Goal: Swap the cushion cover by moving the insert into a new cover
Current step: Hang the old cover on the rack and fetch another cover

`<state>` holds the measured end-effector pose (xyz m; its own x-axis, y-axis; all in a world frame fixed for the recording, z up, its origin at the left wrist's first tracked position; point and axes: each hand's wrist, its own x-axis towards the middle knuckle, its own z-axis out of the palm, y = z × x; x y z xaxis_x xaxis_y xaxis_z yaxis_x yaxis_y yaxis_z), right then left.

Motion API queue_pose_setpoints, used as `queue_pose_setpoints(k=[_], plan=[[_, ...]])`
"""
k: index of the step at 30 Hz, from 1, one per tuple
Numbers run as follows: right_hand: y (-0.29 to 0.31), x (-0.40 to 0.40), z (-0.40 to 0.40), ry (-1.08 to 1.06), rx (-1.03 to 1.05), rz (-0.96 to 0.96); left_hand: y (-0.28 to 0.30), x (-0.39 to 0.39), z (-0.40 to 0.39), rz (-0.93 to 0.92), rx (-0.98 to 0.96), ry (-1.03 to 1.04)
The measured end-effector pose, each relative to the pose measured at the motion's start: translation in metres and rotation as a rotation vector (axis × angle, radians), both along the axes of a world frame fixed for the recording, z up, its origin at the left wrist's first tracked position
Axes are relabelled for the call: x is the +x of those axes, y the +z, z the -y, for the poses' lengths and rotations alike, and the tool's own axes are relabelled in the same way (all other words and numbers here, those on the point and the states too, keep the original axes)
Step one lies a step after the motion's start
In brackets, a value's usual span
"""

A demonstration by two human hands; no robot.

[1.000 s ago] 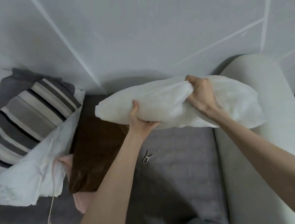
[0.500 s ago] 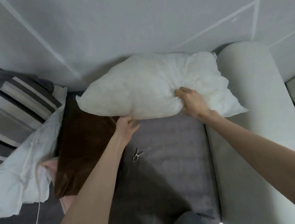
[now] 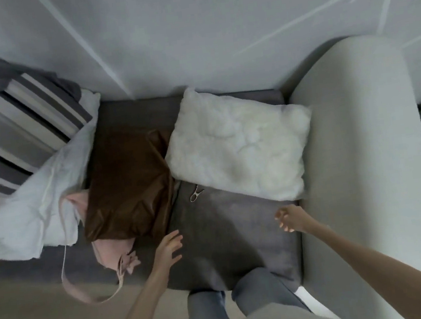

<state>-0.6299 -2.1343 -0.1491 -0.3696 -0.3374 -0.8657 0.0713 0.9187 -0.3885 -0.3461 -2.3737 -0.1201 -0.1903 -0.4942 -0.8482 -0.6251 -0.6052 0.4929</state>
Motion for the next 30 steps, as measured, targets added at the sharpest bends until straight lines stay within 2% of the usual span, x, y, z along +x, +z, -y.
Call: queue_pose_setpoints(k=[4,7,11,17,23,30], plan=[[0.004,0.033,-0.007,0.043,0.058,0.027,0.022,0.042,-0.019,0.028,-0.044,0.032],[0.014,0.049,0.002,0.225,0.024,-0.002,0.039,0.071,-0.03,0.008,-0.075,0.132],[0.026,0.064,0.028,0.33,-0.101,-0.008,0.066,0.111,-0.053,-0.013,-0.151,0.26],[0.043,0.096,0.078,0.603,-0.141,-0.047,0.068,0.17,-0.116,0.051,-0.171,0.526],[0.074,0.131,0.109,0.665,-0.242,-0.05,0.052,0.217,-0.182,0.086,-0.123,0.668],[0.116,0.186,0.102,0.692,-0.319,-0.055,0.049,0.273,-0.226,0.005,-0.136,0.745]])
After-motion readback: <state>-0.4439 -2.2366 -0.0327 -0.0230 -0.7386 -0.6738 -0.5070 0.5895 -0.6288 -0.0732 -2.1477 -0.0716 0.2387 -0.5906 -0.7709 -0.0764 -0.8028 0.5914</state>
